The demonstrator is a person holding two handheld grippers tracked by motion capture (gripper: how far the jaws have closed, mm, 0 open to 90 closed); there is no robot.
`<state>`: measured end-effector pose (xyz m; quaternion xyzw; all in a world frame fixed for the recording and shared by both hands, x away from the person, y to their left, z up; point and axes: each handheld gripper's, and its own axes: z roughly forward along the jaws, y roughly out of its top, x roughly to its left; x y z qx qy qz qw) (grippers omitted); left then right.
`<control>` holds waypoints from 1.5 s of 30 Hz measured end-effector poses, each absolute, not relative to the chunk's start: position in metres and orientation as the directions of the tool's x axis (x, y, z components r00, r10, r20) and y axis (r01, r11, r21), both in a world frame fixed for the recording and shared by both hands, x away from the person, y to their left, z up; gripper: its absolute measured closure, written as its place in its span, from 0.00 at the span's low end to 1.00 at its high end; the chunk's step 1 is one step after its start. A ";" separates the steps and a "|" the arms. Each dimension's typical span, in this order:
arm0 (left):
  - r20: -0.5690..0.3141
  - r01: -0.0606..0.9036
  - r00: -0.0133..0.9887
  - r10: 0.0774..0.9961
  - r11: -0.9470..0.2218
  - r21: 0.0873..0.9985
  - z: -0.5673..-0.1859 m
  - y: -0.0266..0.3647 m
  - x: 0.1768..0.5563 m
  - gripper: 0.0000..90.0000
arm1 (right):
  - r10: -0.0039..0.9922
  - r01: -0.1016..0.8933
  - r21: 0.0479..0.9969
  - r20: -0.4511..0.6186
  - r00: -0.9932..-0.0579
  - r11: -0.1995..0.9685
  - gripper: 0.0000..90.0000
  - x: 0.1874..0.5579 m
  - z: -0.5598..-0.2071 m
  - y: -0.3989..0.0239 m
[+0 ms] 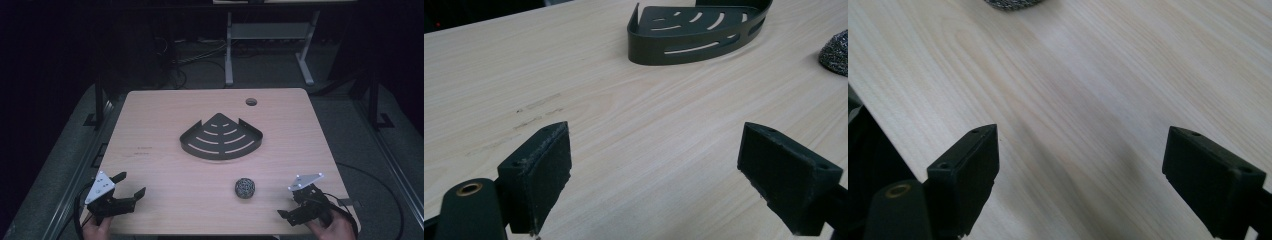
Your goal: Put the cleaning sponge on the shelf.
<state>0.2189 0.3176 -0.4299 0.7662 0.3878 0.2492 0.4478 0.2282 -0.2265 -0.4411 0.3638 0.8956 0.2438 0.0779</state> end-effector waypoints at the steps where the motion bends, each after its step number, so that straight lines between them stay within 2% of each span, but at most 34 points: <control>1: 0.035 0.372 0.573 0.819 -0.298 0.879 -0.430 0.318 0.219 0.15 | 0.682 0.607 0.493 0.037 -0.730 0.623 0.16 0.228 -0.440 -0.225; 29: 0.033 0.367 0.576 0.817 -0.294 0.882 -0.429 0.318 0.218 0.15 | 0.542 0.490 0.450 0.016 -0.840 0.746 0.16 0.258 -0.427 -0.155; 45: 0.035 0.362 0.579 0.815 -0.295 0.885 -0.428 0.319 0.218 0.15 | 0.503 0.463 0.420 0.017 -0.864 0.780 0.16 0.274 -0.425 -0.129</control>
